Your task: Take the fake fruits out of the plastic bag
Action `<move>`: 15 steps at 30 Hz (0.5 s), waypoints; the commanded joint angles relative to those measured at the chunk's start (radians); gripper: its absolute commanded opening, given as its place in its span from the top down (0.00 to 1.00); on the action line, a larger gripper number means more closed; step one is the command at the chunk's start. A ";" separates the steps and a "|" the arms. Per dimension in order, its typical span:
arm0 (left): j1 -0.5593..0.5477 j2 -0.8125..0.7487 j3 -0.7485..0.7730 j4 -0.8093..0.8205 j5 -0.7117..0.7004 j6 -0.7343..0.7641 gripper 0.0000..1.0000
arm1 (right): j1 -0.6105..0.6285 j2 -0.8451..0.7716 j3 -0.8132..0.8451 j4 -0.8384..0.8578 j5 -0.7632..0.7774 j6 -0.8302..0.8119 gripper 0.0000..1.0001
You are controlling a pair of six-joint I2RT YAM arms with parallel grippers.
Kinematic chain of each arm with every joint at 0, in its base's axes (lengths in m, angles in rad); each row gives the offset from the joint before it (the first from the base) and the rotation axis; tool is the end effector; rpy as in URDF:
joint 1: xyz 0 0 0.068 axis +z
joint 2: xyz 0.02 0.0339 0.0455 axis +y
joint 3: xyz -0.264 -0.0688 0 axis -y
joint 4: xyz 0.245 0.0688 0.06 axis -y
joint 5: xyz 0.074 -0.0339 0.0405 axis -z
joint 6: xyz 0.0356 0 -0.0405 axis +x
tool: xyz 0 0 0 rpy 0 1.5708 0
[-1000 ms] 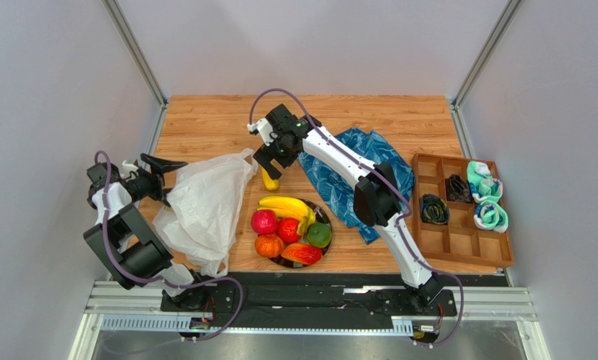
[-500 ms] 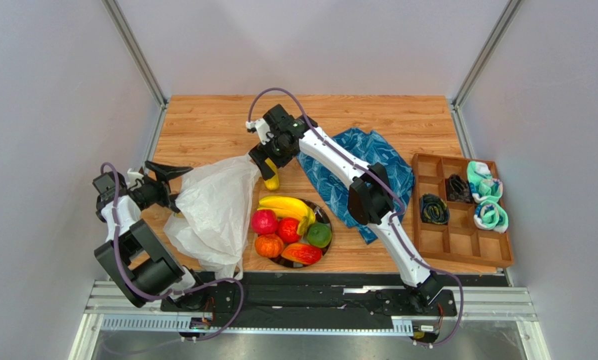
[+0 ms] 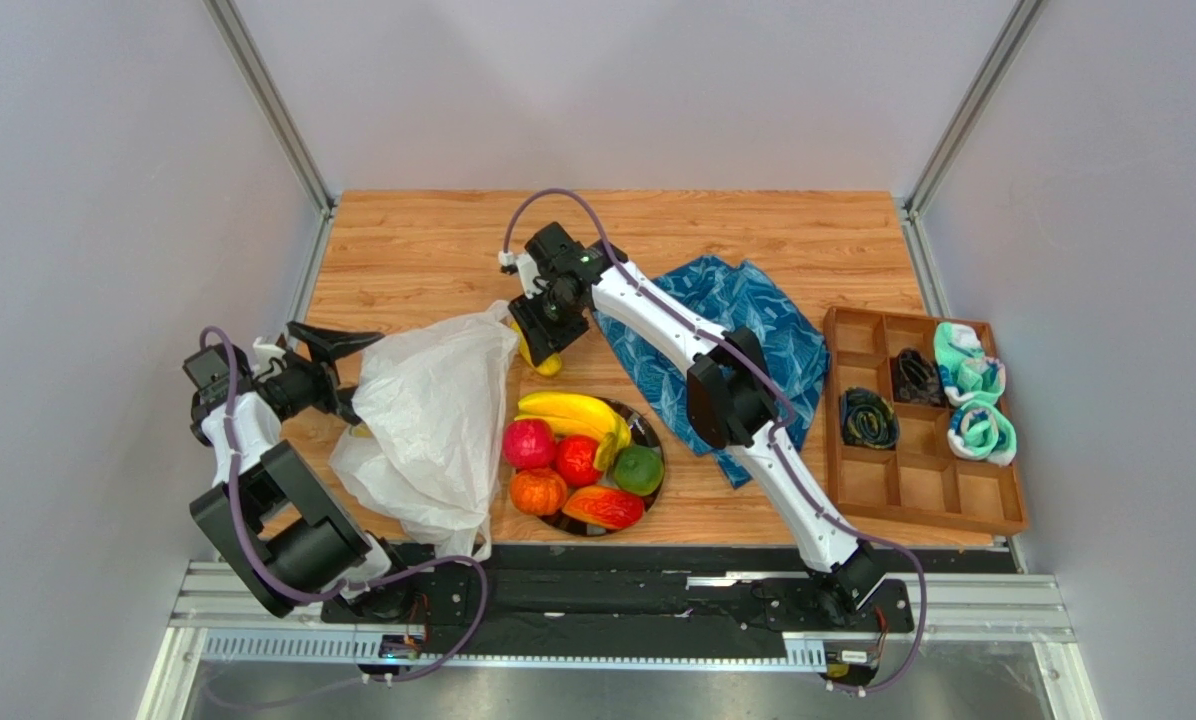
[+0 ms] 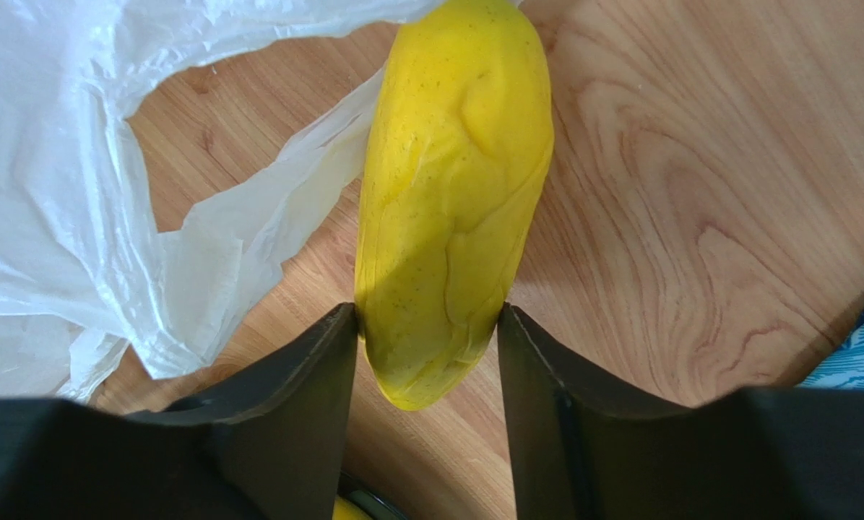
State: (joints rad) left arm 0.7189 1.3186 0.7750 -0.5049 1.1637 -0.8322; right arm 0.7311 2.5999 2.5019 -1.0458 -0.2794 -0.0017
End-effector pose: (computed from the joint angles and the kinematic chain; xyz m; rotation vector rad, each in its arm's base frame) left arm 0.2012 0.1327 0.2174 -1.3067 1.9038 -1.5280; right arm 0.3960 0.3683 0.1869 -1.0767 2.5691 0.5811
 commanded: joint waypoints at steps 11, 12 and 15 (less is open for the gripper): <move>0.011 0.001 0.017 0.137 0.042 -0.096 0.06 | -0.033 -0.153 -0.004 0.046 0.062 0.052 0.82; 0.011 0.002 0.020 0.156 0.047 -0.123 0.06 | -0.042 -0.185 -0.015 0.047 0.066 0.052 0.82; 0.013 0.008 0.027 0.218 0.059 -0.162 0.06 | -0.071 -0.265 -0.064 0.041 0.071 0.014 0.85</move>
State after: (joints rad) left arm 0.7212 1.3190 0.7750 -0.4080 1.1812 -0.9112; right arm 0.7071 2.5275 2.4573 -1.0355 -0.2379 0.0326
